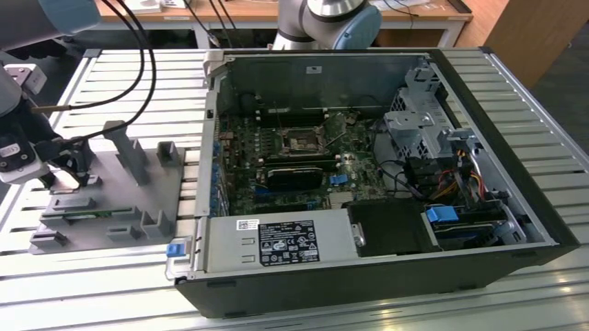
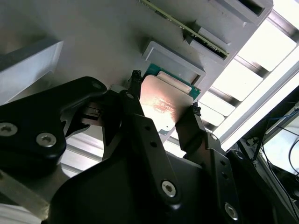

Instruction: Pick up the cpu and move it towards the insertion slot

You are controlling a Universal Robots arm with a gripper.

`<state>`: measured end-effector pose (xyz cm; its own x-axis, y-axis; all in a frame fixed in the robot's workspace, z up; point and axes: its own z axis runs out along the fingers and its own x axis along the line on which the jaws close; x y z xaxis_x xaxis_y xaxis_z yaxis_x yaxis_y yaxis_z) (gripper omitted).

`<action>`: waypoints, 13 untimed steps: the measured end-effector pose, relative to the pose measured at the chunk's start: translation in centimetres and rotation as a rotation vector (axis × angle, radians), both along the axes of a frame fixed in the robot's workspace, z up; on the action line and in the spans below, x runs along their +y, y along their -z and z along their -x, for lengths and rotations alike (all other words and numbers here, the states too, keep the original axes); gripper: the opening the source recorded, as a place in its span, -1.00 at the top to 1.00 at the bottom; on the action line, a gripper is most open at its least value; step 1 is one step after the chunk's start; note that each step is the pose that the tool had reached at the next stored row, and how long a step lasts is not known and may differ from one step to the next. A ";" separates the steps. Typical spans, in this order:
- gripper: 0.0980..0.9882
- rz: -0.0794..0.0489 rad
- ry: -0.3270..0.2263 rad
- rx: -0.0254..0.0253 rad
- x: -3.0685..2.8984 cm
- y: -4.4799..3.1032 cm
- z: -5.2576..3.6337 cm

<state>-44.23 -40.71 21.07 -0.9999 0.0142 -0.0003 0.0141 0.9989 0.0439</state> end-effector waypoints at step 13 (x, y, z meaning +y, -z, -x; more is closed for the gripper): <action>0.00 0.000 0.000 0.0000 0.00 -0.24 0.00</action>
